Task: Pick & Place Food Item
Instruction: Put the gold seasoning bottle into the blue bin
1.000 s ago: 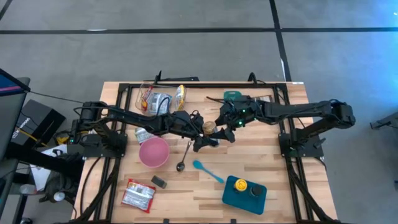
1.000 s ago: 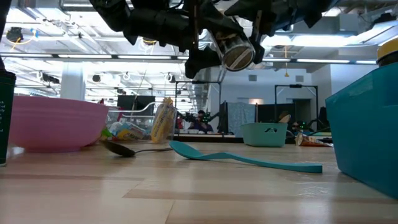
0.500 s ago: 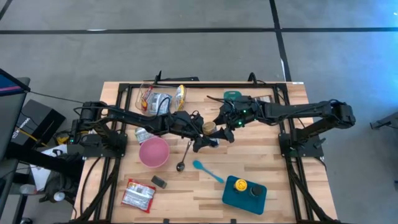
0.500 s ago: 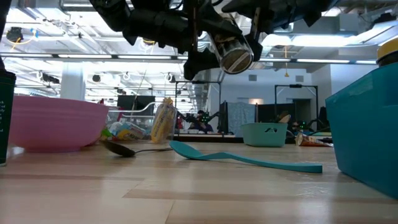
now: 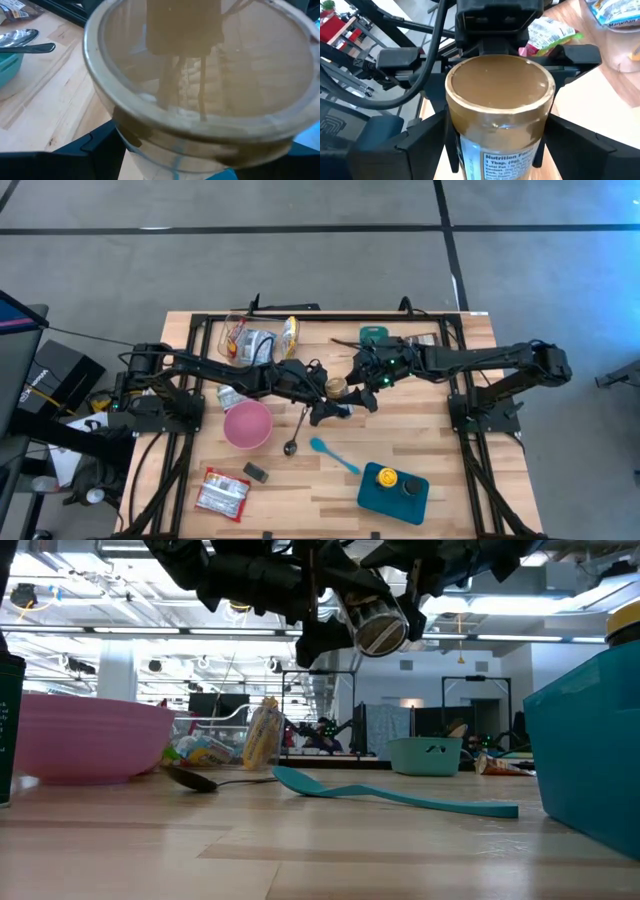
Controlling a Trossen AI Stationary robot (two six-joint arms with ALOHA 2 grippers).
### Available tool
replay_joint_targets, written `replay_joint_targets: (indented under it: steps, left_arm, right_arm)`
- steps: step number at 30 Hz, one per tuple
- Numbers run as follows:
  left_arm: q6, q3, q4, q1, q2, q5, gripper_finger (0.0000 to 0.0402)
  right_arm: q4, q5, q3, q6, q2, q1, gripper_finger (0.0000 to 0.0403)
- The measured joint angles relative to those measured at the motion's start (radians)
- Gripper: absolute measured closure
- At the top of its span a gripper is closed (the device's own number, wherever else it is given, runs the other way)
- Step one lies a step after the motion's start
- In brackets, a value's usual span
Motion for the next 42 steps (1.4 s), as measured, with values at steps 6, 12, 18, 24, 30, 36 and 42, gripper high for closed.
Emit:
replay_joint_targets:
  steps: [6, 12, 18, 24, 30, 36, 42]
  left_arm:
    - [-0.013, 0.000, 0.004, 0.000, 0.000, -0.004, 0.0120]
    - [-0.030, -0.001, -0.007, 0.000, 0.000, -0.007, 0.0120]
    - [-0.034, -0.001, -0.001, 0.000, 0.000, -0.005, 0.0120]
    - [-0.035, -0.002, -0.022, 0.000, 0.001, 0.002, 0.0120]
    - [-0.035, -0.001, -0.020, 0.000, 0.001, 0.000, 0.0120]
    - [-0.035, 0.000, -0.023, 0.001, 0.001, -0.005, 0.0120]
    - [-0.036, 0.000, -0.024, 0.001, 0.001, -0.002, 0.0118]
  right_arm:
    - [0.029, 0.000, 0.000, 0.003, 0.000, -0.003, 0.0091]
    - [0.007, 0.049, 0.000, 0.002, 0.009, 0.008, 0.0092]
    - [0.041, 0.056, 0.002, 0.010, 0.038, 0.022, 0.0092]
    - [0.058, 0.048, 0.001, 0.014, 0.064, 0.026, 0.0092]
    - [0.060, 0.048, 0.000, 0.011, 0.055, 0.016, 0.0092]
    - [0.050, 0.049, 0.000, 0.011, 0.046, 0.010, 0.0102]
    - [0.042, 0.049, 0.000, 0.010, 0.046, 0.011, 0.0131]
